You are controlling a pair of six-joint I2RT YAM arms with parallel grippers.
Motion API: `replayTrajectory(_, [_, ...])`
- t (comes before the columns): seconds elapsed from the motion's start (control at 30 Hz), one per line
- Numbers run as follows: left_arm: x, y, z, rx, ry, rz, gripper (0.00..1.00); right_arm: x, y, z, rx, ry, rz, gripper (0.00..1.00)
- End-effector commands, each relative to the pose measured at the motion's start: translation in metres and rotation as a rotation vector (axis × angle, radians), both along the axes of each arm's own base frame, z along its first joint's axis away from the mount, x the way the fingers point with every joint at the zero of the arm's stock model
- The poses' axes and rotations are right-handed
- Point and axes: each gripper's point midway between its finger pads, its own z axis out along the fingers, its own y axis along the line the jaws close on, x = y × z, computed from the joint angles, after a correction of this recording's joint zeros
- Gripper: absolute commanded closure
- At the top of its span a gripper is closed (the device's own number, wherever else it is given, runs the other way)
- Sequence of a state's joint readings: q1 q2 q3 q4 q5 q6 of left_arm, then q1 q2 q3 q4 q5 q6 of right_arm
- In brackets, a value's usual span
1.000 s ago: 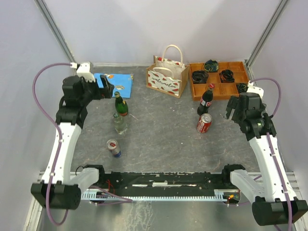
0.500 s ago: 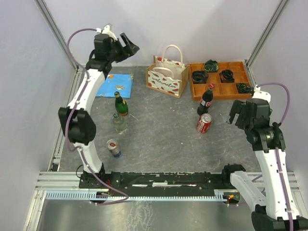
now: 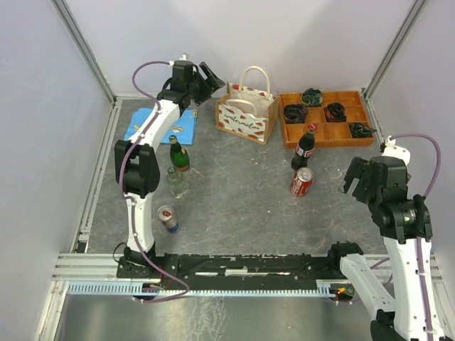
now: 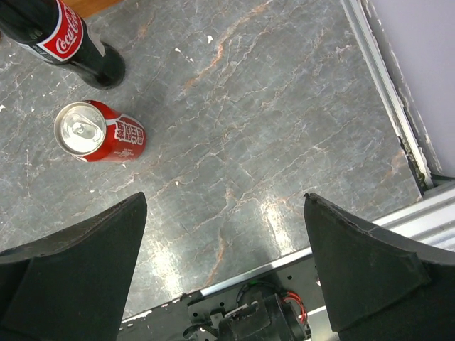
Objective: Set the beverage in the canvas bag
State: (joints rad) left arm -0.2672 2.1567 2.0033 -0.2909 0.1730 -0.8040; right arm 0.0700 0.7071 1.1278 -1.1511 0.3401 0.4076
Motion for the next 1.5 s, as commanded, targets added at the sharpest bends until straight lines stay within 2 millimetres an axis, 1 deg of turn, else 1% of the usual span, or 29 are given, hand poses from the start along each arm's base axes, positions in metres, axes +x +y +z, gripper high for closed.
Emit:
replayTrajectory(0.0, [0.005,-0.02,0.01,-0.064,-0.018,0.031,0.16,-0.007,-0.004,0.016,0.001,-0.029,-0.028,0.01])
replayTrajectory(0.1, [0.004,-0.029,0.002,-0.06,-0.001,0.029,0.17,-0.01,-0.005,0.017,-0.005,-0.021,-0.032,0.01])
replayTrajectory(0.17, [-0.001,-0.034,-0.006,-0.051,0.023,0.03,0.17,-0.012,-0.006,0.018,-0.008,-0.021,-0.035,0.01])
replayTrajectory(0.2, [-0.005,-0.034,-0.013,-0.045,0.043,0.033,0.18,-0.013,-0.006,0.018,-0.008,-0.021,-0.036,0.01])
replayTrajectory(0.3, [-0.017,-0.032,-0.029,-0.028,0.092,0.06,0.19,-0.015,-0.006,0.018,-0.009,-0.021,-0.036,0.01])
replayTrajectory(0.37, [-0.021,-0.029,-0.035,-0.023,0.11,0.083,0.19,-0.016,-0.006,0.018,-0.006,-0.022,-0.034,0.01])
replayTrajectory(0.53, [-0.019,-0.028,-0.04,-0.017,0.112,0.101,0.2,-0.016,-0.005,0.018,-0.004,-0.024,-0.03,0.01])
replayTrajectory(0.7, [-0.011,-0.033,-0.052,0.004,0.116,0.117,0.21,-0.016,-0.005,0.018,-0.005,-0.021,-0.025,0.01])
replayTrajectory(0.87, [-0.003,-0.04,-0.055,0.009,0.097,0.116,0.25,-0.017,-0.004,0.017,-0.004,-0.014,-0.022,0.01])
replayTrajectory(0.97, [0.001,-0.043,-0.058,0.01,0.088,0.111,0.35,-0.018,-0.004,0.018,-0.003,-0.016,-0.022,0.01])
replayTrajectory(1.07, [0.002,-0.044,-0.062,0.012,0.088,0.104,0.5,-0.018,-0.004,0.02,-0.005,-0.02,-0.021,0.01])
replayTrajectory(1.13, [0.002,-0.046,-0.062,0.014,0.082,0.091,0.66,-0.017,-0.005,0.021,-0.008,-0.018,-0.019,0.01])
replayTrajectory(1.17, [0.001,-0.047,-0.06,0.014,0.078,0.079,0.75,-0.017,-0.005,0.021,-0.008,-0.02,-0.019,0.01])
replayTrajectory(1.23, [-0.003,-0.05,-0.052,0.007,0.066,0.046,0.91,-0.016,-0.005,0.023,-0.009,-0.022,-0.018,0.01])
replayTrajectory(1.27, [-0.006,-0.052,-0.047,0.001,0.062,0.024,0.96,-0.015,-0.004,0.025,-0.007,-0.026,-0.018,0.01])
replayTrajectory(1.37, [-0.019,-0.059,-0.026,-0.007,0.04,-0.075,0.97,-0.016,-0.006,0.031,-0.016,-0.039,-0.021,0.01])
replayTrajectory(1.47, [-0.04,-0.065,-0.011,0.023,0.031,-0.199,0.97,-0.017,-0.009,0.039,-0.035,-0.054,-0.018,0.01])
